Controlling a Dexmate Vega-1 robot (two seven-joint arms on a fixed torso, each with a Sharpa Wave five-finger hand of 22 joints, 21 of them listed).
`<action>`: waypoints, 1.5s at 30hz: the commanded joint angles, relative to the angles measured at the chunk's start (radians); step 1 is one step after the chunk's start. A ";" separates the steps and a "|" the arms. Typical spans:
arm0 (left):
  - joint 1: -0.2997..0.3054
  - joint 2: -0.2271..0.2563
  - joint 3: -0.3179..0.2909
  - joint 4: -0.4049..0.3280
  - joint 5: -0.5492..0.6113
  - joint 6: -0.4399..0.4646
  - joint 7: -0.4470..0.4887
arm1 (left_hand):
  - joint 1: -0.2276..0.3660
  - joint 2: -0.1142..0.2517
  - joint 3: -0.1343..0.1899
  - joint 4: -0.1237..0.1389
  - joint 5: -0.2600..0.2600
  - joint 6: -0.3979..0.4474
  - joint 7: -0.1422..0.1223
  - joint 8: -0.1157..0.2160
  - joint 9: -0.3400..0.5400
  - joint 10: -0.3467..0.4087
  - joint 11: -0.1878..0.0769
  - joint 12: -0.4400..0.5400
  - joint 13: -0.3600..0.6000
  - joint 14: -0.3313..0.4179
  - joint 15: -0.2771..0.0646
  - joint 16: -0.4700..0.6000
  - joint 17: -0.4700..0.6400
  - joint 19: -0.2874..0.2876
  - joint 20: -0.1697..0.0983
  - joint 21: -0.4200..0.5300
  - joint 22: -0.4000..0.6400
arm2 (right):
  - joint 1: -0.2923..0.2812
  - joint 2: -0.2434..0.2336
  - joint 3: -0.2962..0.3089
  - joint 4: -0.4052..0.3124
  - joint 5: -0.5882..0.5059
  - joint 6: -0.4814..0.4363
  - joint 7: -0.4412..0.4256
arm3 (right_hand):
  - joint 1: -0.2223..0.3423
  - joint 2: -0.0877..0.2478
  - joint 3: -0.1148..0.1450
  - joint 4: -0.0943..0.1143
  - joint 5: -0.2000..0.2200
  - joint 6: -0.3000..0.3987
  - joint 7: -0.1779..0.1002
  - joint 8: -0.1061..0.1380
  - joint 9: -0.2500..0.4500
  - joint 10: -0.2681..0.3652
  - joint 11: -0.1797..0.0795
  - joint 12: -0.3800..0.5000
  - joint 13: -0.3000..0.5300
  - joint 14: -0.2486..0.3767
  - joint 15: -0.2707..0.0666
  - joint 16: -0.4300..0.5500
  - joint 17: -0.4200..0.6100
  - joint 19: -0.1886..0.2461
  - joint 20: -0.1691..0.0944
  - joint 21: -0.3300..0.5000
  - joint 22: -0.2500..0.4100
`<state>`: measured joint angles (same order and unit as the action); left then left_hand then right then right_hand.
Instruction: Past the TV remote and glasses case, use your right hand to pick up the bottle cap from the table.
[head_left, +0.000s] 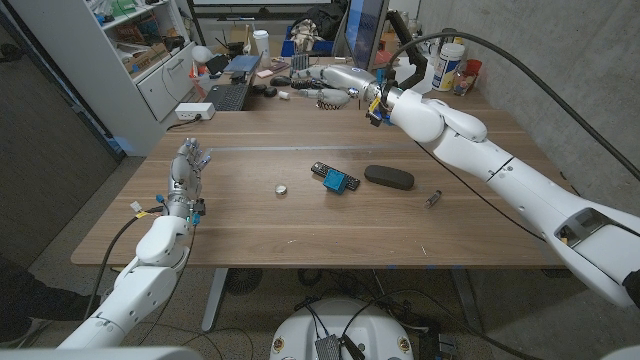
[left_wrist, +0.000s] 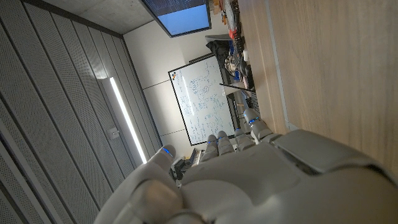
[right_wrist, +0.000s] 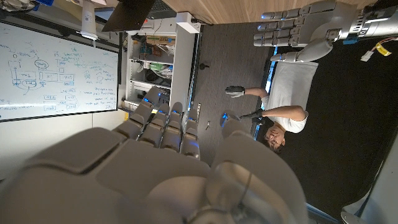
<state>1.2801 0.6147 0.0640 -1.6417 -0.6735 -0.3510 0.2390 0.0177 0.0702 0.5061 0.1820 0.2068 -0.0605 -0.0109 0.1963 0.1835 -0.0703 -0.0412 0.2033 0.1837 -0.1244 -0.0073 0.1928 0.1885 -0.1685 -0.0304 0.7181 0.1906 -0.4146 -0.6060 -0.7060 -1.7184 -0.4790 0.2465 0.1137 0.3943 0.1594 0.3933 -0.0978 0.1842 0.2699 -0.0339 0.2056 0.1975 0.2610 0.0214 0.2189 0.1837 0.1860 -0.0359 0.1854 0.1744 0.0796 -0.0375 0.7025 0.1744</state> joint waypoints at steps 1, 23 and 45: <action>-0.004 -0.002 -0.002 0.016 -0.008 -0.003 -0.015 | 0.001 0.101 0.008 0.003 0.006 0.000 0.005 0.000 0.005 0.000 0.003 0.000 0.002 0.003 0.001 0.004 0.002 -0.057 0.000 0.008 0.003 | 0.027 0.017 -0.031 0.014 -0.038 -0.004 0.040 | 0.017 -0.002 0.000 -0.009 0.001 0.002 0.010 -0.003 0.005 0.002 -0.002 0.004 0.005 0.014 -0.009 0.011 0.002 0.020 -0.055 0.002 0.005; -0.016 -0.001 0.002 0.042 -0.025 0.011 -0.024 | -0.001 0.100 0.007 0.003 0.005 -0.004 0.007 -0.002 0.005 -0.003 0.004 -0.002 0.002 0.001 0.005 0.004 0.002 -0.066 0.003 0.006 0.002 | 0.059 0.034 -0.082 0.037 -0.105 -0.019 0.090 | 0.022 -0.006 -0.007 -0.012 0.002 0.003 0.015 -0.003 0.005 0.004 0.000 0.004 0.006 0.019 -0.013 0.011 0.003 0.020 -0.048 -0.002 0.006; -0.040 0.011 0.005 0.074 -0.039 0.029 -0.036 | -0.003 0.100 0.006 0.004 0.005 -0.007 0.005 -0.004 0.005 -0.006 0.005 -0.003 0.002 -0.003 0.004 0.002 0.002 -0.069 0.009 0.006 0.003 | 0.083 0.063 -0.123 0.101 -0.113 -0.010 0.118 | 0.020 -0.012 -0.015 -0.012 0.006 0.007 0.015 -0.002 0.006 0.012 -0.001 0.006 0.006 0.021 -0.013 0.009 0.003 0.022 -0.048 -0.005 0.007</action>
<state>1.2503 0.6202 0.0683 -1.5830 -0.7031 -0.3340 0.2073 0.0177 0.0702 0.5060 0.1820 0.2068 -0.0606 -0.0109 0.1963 0.1835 -0.0704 -0.0412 0.2033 0.1836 -0.1245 -0.0074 0.1929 0.1882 -0.1685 -0.0304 0.7181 0.1909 -0.3506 -0.5633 -0.8031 -1.6585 -0.5921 0.2283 0.2150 0.4078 0.1538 0.3821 -0.1089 0.1842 0.2716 -0.0249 0.2022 0.1975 0.2643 0.0181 0.2189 0.1869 0.1985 -0.0377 0.1933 0.1743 0.0939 -0.0376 0.6987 0.1794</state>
